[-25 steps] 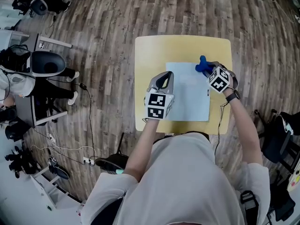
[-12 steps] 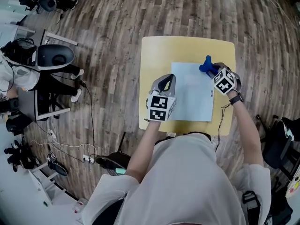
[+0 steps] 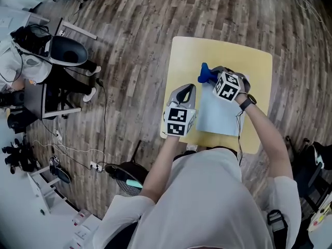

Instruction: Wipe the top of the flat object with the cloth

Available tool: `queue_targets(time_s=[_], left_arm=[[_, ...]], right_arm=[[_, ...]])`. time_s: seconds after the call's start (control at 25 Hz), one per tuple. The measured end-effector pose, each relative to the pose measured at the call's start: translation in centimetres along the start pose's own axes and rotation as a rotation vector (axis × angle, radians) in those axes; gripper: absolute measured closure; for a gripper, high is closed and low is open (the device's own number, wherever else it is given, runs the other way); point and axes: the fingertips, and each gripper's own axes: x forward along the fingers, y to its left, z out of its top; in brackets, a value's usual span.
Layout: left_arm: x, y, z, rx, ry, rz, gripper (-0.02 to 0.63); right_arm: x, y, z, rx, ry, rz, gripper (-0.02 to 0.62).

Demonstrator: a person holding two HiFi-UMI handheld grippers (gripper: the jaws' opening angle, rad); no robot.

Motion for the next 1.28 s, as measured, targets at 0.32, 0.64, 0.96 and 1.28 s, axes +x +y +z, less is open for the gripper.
queue_targets(time_s=[0.32, 0.64, 0.96, 1.28], left_arm=[[-2.0, 2.1, -1.3, -0.032, 0.003, 0.05, 0.597], [-2.3, 2.0, -1.9, -0.035, 0.005, 0.043, 0.597], [-0.9, 0.2, -0.5, 0.006, -0.024, 0.008, 0.597], [1.1, -4.0, 0.4, 0.041, -0.022, -0.097, 0.597]], right_arm=[[5.5, 1.3, 1.5, -0.084, 0.07, 0.058, 0.506], [4.4, 1.7, 0.2, -0.061, 0.068, 0.043, 0.505], [1.1, 1.0, -3.9, 0.021, 0.094, -0.017, 0.505], [-3.0, 1.2, -11.5, 0.136, 0.178, -0.09, 0.505]])
